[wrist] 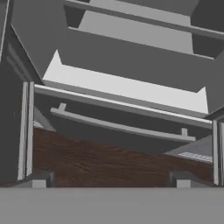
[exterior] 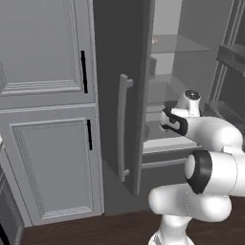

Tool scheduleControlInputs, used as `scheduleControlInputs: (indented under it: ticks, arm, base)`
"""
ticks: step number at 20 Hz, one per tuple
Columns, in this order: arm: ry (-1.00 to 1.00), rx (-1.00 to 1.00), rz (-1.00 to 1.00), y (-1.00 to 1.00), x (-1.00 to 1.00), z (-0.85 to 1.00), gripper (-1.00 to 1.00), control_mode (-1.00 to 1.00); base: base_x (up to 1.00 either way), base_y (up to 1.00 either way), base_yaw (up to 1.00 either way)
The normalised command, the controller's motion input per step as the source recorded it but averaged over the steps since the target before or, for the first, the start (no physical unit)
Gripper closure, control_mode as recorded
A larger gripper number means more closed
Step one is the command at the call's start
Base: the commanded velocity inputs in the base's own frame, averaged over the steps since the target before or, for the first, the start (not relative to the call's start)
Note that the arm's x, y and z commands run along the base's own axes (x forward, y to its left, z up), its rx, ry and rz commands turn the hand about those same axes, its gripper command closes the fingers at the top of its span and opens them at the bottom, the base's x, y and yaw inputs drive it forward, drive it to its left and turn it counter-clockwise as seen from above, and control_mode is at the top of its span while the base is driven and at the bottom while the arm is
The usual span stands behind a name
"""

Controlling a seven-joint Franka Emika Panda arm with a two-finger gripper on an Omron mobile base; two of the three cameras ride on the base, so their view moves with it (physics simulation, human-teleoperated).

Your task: Place one garlic and one steak in each tupperware on the nearby counter, to pack two identical lunches.

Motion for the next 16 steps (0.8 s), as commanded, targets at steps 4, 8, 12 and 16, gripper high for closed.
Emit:
scheduleControlInputs:
  ticks: [4,8,12,16]
  arm:
    - [0.0,0.0,0.0,0.0,0.0,0.0,-1.0,1.0]
    - [0.0,0.0,0.0,0.0,0.0,0.0,-1.0,1.0]
    - [0.0,0.0,0.0,0.0,0.0,0.0,-1.0,1.0]
    - [0.0,0.0,0.0,0.0,0.0,0.0,-1.0,1.0]
  base:
    - [0.52,-0.6,0.07]
    - [0.4,-0.38,0.05]
    - [0.56,-0.28,0.03]
    - [0.65,-0.04,0.0]
